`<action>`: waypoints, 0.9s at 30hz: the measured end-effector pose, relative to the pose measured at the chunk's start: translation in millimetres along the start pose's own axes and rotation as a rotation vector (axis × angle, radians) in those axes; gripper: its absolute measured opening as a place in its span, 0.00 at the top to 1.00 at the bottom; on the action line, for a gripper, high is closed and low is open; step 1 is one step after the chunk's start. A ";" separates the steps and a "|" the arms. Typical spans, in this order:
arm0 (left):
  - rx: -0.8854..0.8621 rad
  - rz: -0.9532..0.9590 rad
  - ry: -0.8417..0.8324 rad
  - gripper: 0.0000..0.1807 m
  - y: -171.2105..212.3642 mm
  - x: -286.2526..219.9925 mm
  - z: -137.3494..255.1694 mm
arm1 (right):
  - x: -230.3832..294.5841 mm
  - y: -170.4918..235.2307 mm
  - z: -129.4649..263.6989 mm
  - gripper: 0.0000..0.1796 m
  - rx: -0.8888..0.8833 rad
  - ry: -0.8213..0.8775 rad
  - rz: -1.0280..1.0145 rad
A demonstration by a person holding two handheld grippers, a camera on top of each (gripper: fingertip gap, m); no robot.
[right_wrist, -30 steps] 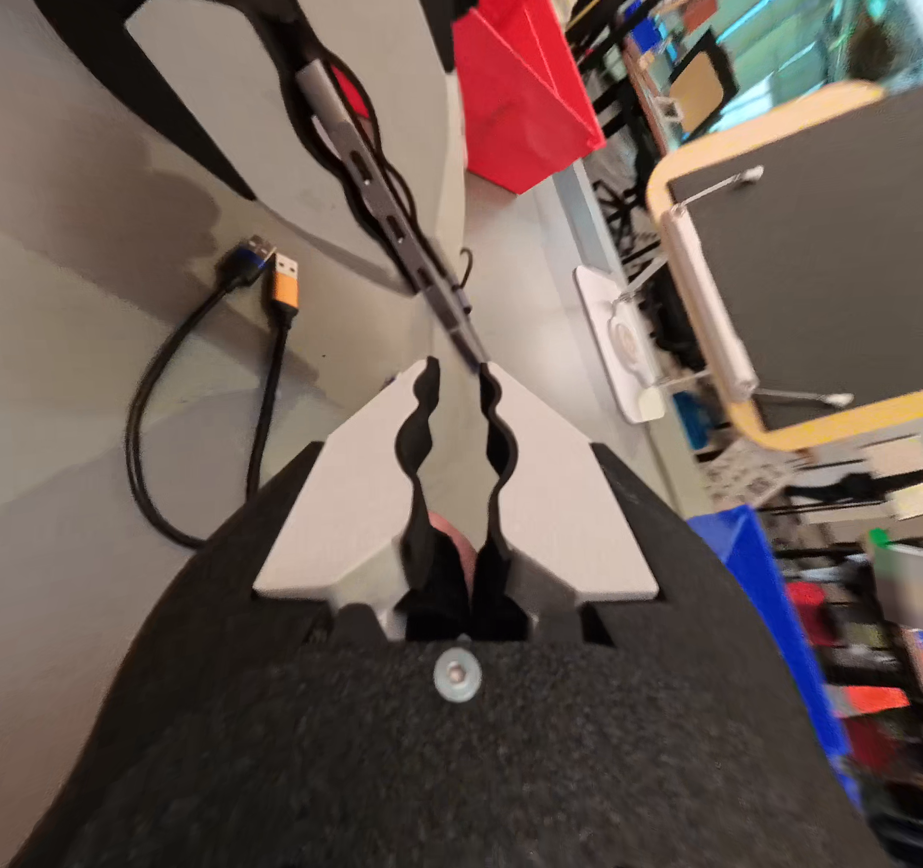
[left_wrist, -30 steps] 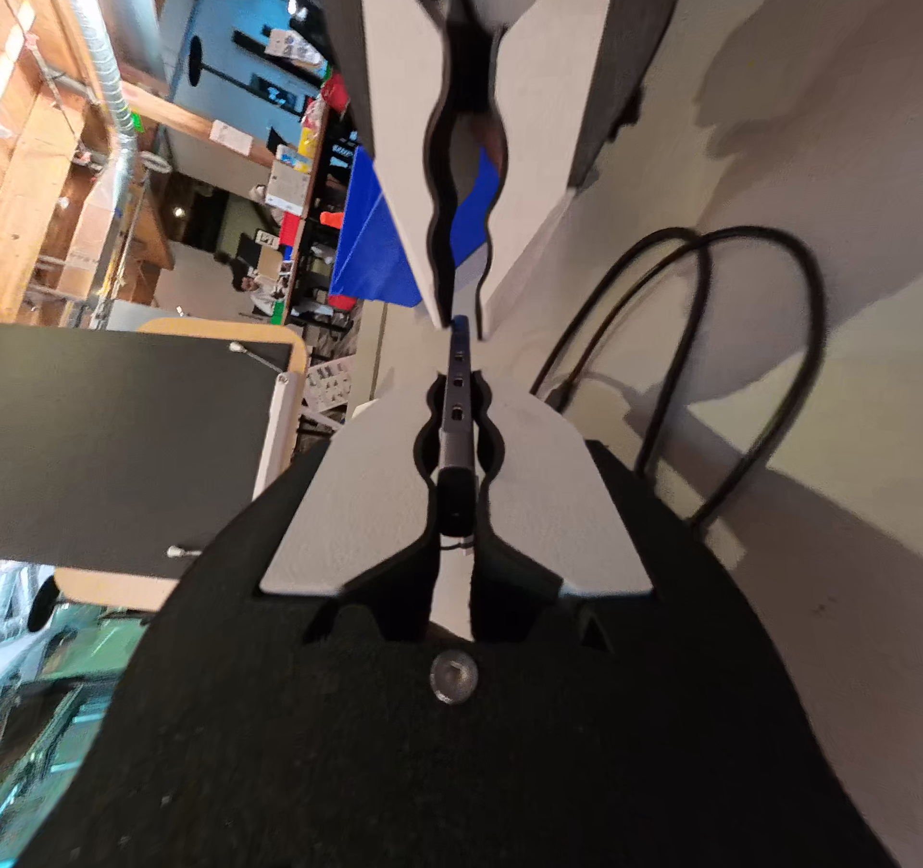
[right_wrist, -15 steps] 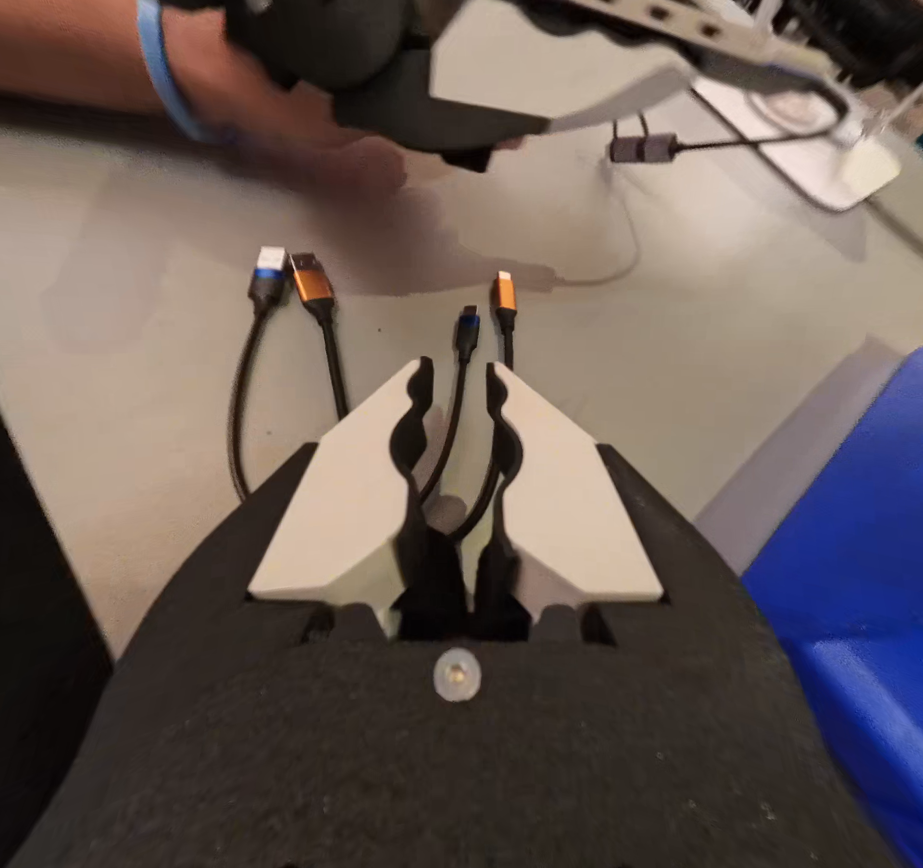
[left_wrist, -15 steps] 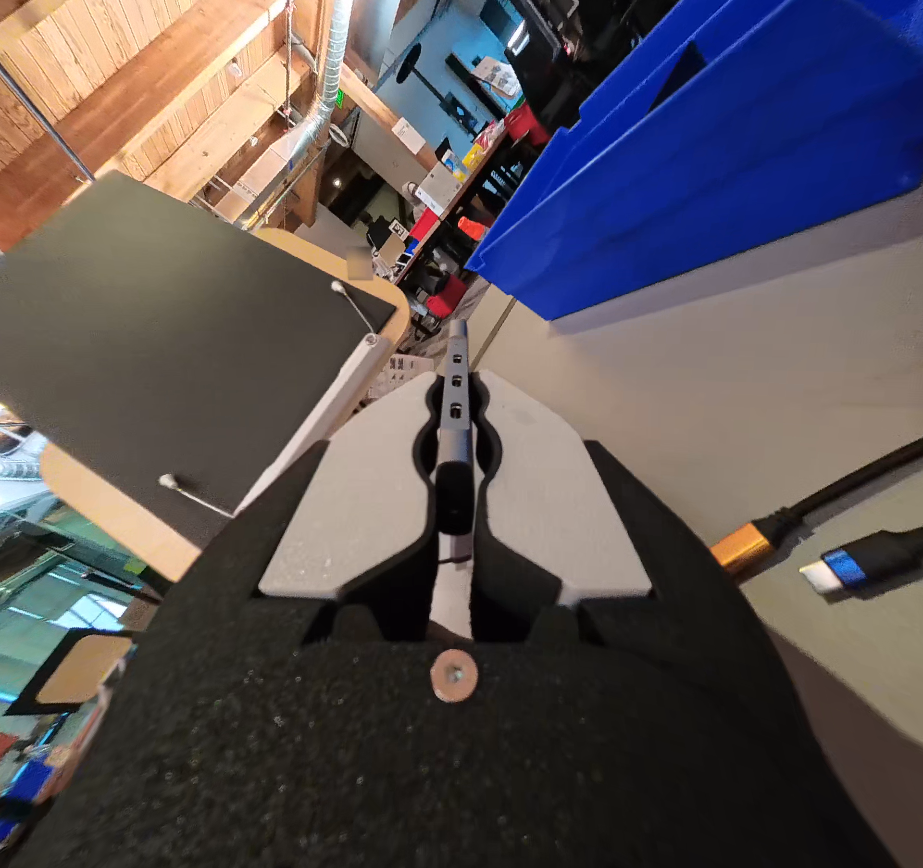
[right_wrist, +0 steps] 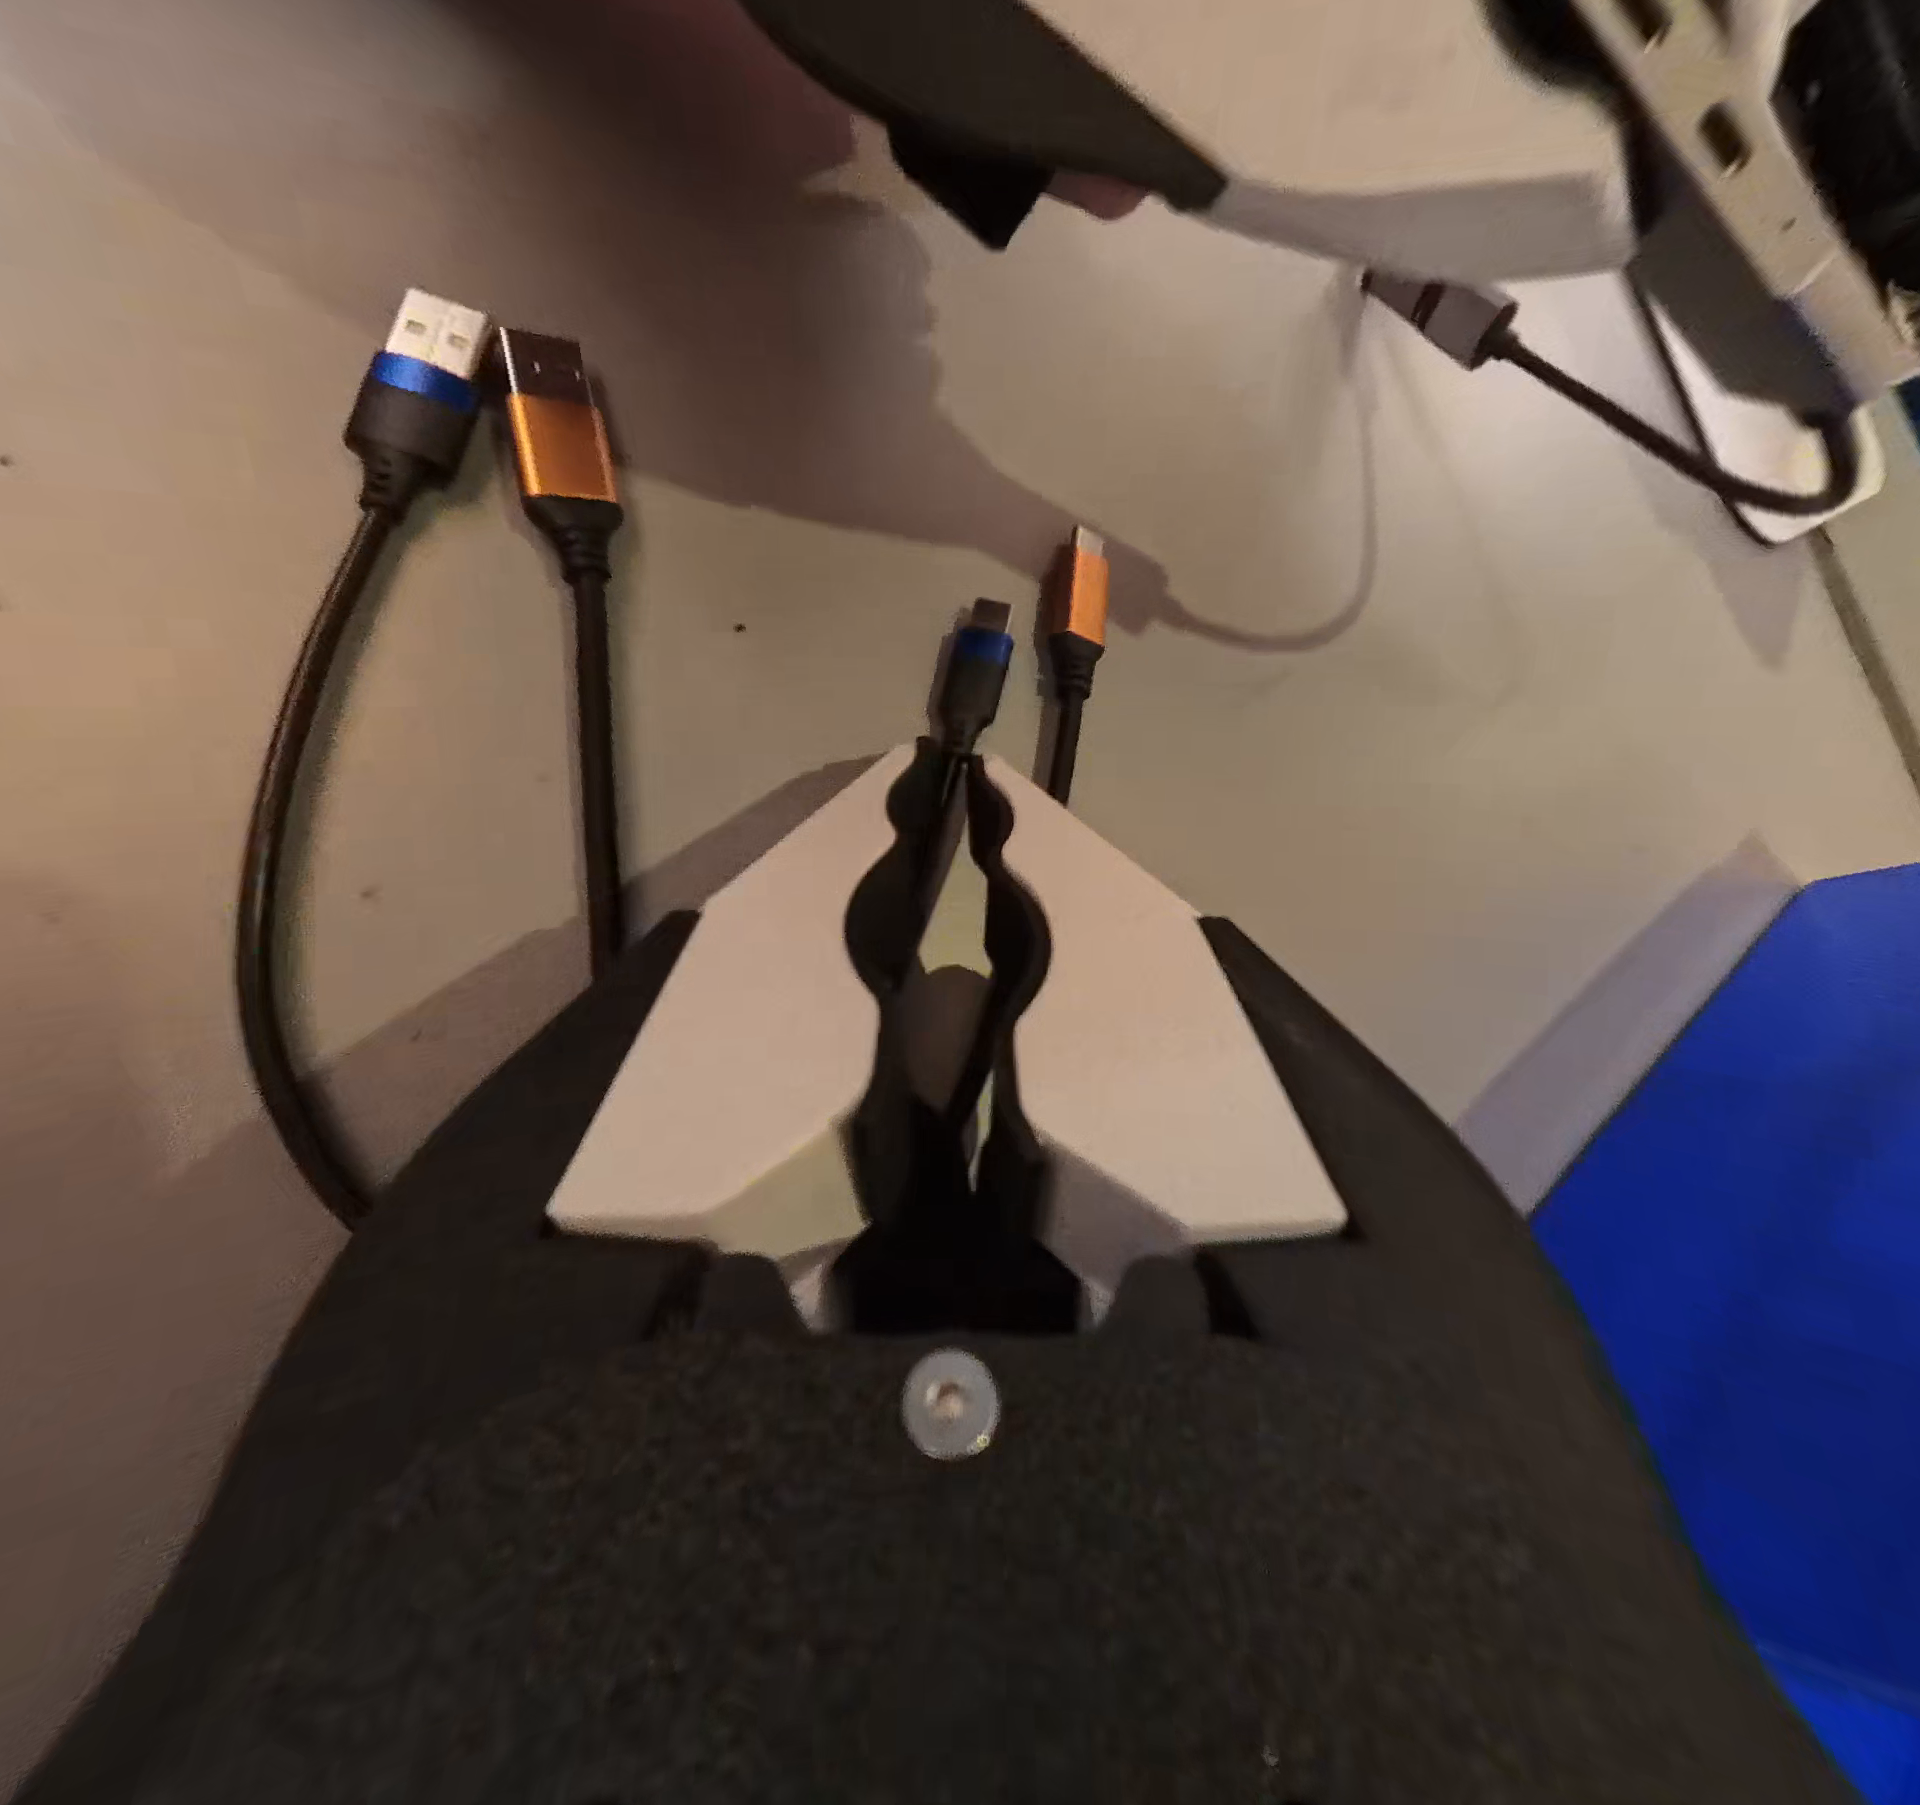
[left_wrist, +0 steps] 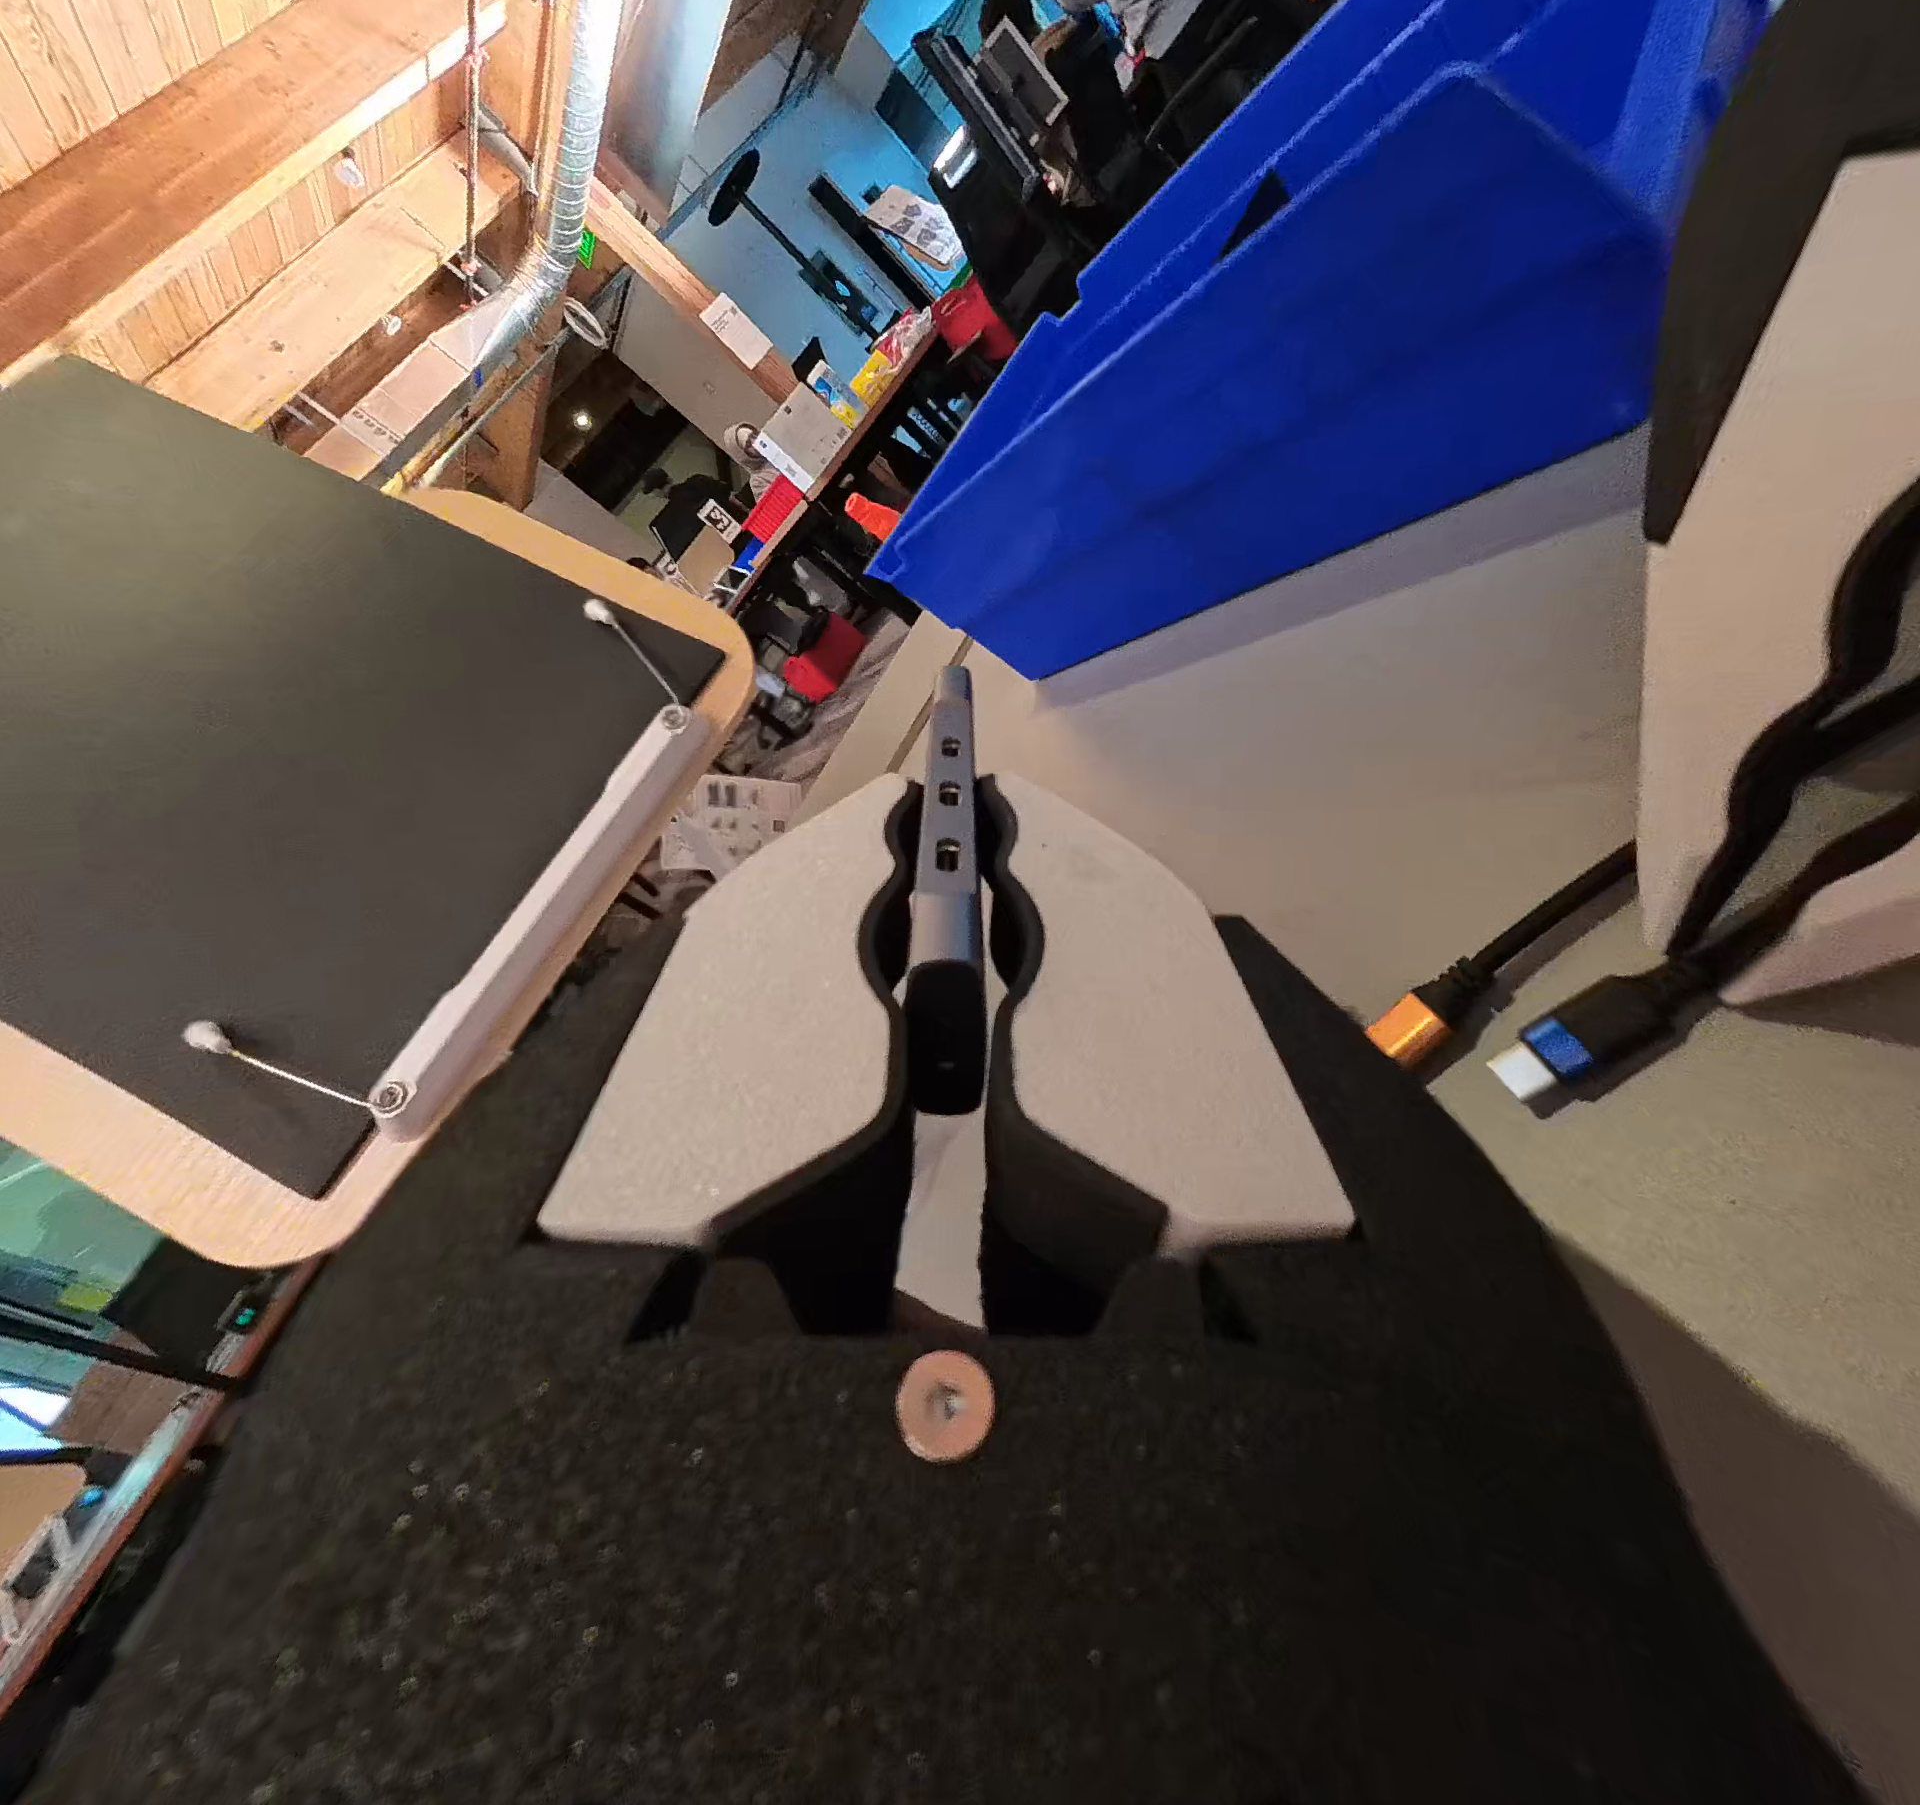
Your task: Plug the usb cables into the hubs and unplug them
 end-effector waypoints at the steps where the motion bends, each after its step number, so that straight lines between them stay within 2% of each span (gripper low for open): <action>1: 0.000 -0.032 0.006 0.95 0.8 -3.7 -0.1 | -0.2 0.1 -0.2 0.98 -0.001 -0.003 -0.013; 6: -0.016 -0.175 0.030 0.95 1.5 -17.9 0.7 | -7.0 0.7 12.3 0.99 -0.012 -0.016 -0.056; 13: -0.063 -0.393 0.028 0.95 0.5 -29.5 2.0 | -29.0 -20.1 58.3 0.99 -0.131 -0.163 -0.359; 20: -0.087 -0.481 0.038 0.95 -6.1 -41.3 5.2 | -29.8 -21.1 56.2 0.99 -0.077 -0.176 -0.374; 27: -0.098 -0.490 0.059 0.95 -8.2 -48.2 6.3 | -33.0 -19.1 57.0 0.99 -0.067 -0.157 -0.376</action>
Point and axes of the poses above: each gripper's, where its closed fingertips meet, z back along the fingers, y out of its underside, x = y × z across the jaws, the point moved 1 cm from there along z, back along the fingers, and after that the axes turned 6 degrees about -y, right-handed, at the moved point
